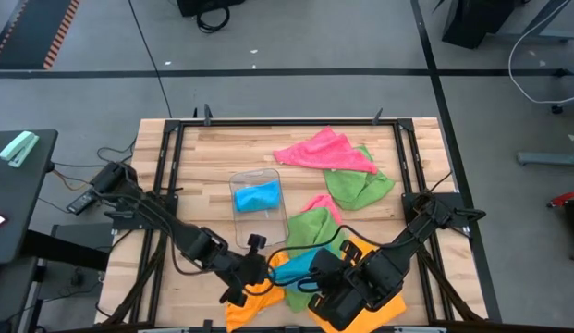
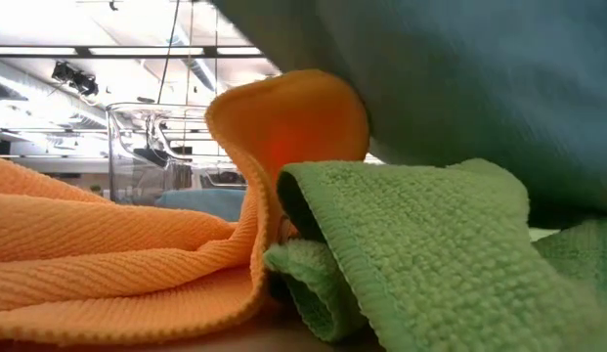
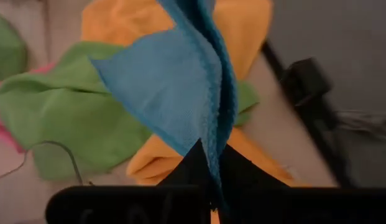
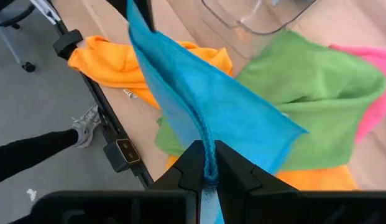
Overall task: Fold microfiber towels
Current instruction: Fold the blue towel
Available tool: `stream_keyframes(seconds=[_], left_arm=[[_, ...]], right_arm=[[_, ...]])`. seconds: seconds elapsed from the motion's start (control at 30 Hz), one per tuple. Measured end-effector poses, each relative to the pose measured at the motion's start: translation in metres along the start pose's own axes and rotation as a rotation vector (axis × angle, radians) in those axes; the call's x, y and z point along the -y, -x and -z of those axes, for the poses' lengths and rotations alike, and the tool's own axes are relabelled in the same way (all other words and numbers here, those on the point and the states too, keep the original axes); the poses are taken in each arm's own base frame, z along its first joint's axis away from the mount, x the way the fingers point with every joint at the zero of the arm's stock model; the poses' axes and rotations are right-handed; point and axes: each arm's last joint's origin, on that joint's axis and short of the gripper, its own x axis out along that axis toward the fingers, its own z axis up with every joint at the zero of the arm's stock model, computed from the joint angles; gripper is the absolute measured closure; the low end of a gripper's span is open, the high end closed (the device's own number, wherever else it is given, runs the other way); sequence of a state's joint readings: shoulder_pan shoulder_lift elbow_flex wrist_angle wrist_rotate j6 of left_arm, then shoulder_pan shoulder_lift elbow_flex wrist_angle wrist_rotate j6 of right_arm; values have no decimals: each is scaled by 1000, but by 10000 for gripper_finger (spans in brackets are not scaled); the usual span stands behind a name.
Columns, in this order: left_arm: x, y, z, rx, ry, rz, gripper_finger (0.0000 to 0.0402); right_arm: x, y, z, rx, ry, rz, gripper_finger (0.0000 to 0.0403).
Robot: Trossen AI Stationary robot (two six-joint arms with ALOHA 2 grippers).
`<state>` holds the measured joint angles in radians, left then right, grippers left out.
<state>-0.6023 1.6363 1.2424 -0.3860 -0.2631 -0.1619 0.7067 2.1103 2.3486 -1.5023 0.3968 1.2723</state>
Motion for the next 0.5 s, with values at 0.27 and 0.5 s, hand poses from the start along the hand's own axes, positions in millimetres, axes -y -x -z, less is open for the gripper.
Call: stream_keyframes(seconds=[0.27, 0.5], left_arm=[[-31, 35, -43, -19, 18, 147, 394], [-62, 55, -67, 1, -16, 136, 384]], right_arm=[[14, 26, -8, 8, 171, -36, 361], [33, 54, -14, 25, 302, -56, 361]])
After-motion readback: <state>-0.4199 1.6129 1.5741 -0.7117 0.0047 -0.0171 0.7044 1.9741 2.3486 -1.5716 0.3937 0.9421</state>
